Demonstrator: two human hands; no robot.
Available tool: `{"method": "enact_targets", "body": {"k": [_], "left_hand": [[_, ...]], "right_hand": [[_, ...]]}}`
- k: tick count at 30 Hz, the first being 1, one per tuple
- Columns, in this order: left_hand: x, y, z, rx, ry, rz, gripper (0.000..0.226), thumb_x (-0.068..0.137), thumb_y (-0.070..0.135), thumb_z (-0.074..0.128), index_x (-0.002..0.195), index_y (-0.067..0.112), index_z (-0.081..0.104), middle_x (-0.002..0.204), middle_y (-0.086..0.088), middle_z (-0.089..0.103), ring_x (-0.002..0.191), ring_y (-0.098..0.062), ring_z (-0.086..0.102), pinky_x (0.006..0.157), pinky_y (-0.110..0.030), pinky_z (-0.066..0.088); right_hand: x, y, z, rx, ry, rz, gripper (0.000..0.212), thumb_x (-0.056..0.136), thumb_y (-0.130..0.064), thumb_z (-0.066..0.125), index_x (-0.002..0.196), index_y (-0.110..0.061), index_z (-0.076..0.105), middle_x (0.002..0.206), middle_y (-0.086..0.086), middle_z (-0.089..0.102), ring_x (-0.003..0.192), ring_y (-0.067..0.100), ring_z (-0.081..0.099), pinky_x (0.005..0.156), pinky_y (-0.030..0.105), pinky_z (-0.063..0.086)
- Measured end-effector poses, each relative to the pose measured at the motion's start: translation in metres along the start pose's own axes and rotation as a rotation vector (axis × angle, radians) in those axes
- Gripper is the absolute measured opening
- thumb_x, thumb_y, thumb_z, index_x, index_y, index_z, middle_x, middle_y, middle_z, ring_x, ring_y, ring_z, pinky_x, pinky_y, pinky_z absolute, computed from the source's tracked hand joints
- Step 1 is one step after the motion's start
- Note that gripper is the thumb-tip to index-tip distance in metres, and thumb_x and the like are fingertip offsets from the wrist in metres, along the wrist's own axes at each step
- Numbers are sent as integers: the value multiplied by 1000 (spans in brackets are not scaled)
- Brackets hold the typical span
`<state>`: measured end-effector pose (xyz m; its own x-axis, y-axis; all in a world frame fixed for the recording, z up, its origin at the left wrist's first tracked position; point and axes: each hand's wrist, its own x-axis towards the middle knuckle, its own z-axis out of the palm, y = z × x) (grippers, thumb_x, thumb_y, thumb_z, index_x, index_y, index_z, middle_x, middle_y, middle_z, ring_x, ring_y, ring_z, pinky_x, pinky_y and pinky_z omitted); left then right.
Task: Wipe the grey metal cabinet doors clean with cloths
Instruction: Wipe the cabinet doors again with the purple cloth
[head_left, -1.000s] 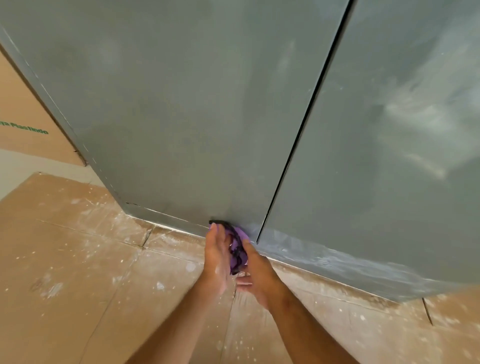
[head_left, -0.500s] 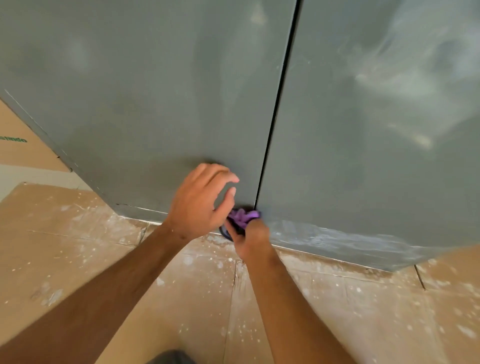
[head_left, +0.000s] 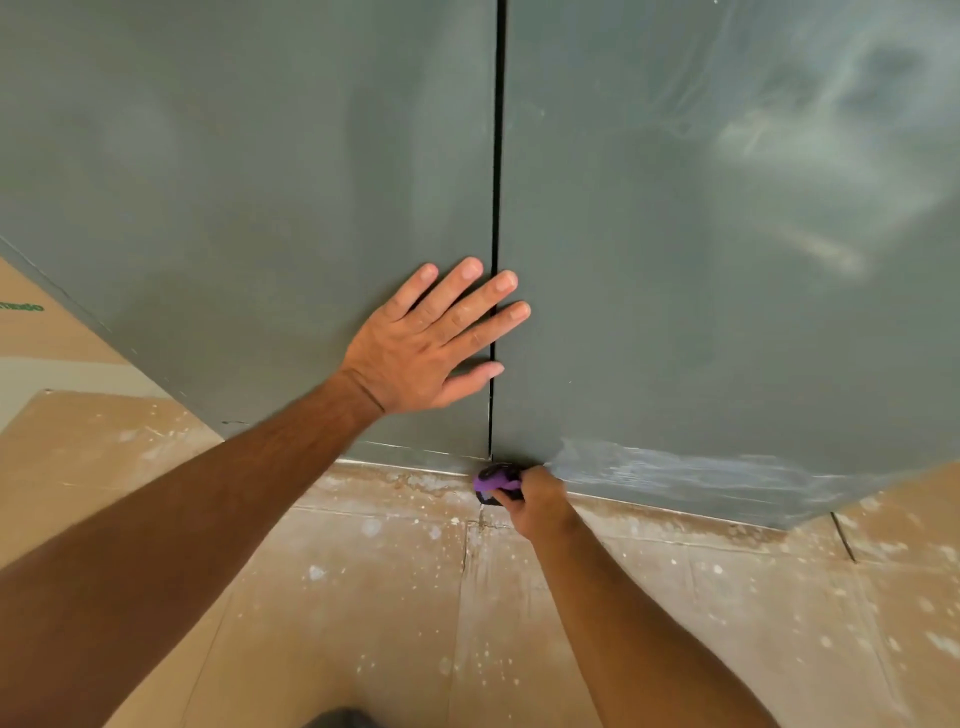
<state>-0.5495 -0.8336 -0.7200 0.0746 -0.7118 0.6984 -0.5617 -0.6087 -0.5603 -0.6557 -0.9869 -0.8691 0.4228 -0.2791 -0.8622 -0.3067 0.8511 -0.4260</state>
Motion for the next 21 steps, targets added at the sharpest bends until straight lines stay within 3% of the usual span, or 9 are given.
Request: {"method": "enact_targets", "body": {"k": [3,5,8,10,12,14,15,19,21], "left_hand": [[-1,-1,3,13,4,0,86,97,60,55,165,22,20,175,-6,1,161,-28,3,130,-45,5],[-2,0,5,28,22,-3,86,97,60,54,165,21,20,175,-6,2,161,-29,3,130,-46,5],[-1,1,9,27,43,3,87,96,61,53,166,20,19,175,-7,2,161,-30,3,130,-47,4],[-1,1,9,28,37,4,88,96,60,52,166,20,18,175,-7,2,161,-30,2,130,-48,4],[-2,1,8,25,32,9,88,96,60,52,166,20,19,175,-7,2,161,-30,2,130,-48,4],[-3,1,8,25,30,21,87,96,60,52,166,20,18,175,-7,1,161,-29,2,131,-47,4],[-2,1,8,30,27,25,87,96,60,51,166,20,18,175,-7,1,161,-29,2,131,-47,3],[-2,0,7,25,27,27,86,97,60,51,166,20,18,175,-7,-1,161,-30,0,131,-47,2],[-2,1,9,33,38,30,87,97,60,51,166,19,17,174,-8,0,161,-30,1,131,-48,3]], "right_hand": [[0,-20,-37,60,31,-67,12,98,5,58,110,1,60,105,17,62,87,25,64,57,30,63],[-7,-47,-74,151,88,-174,8,100,4,57,103,-3,60,95,8,62,77,12,61,48,16,55],[0,-63,-90,218,112,-294,18,104,4,49,100,-12,55,105,8,61,73,8,61,53,11,51],[12,-33,-59,118,58,-240,24,101,11,40,106,-7,55,101,16,64,70,20,68,55,25,60],[18,13,-11,92,-81,-72,32,99,13,32,111,2,59,90,21,66,77,34,72,70,44,65],[9,41,32,0,-198,61,28,101,12,33,97,4,59,88,21,64,86,40,68,88,51,59],[6,46,41,-49,-242,85,24,101,12,39,92,3,59,91,21,63,87,38,65,89,50,57],[1,13,-10,-134,-216,15,17,98,13,51,91,2,62,94,19,65,83,31,65,56,33,62],[3,-16,-56,-79,-74,-126,17,100,9,50,94,-3,60,96,15,64,79,24,69,55,25,59]]}}
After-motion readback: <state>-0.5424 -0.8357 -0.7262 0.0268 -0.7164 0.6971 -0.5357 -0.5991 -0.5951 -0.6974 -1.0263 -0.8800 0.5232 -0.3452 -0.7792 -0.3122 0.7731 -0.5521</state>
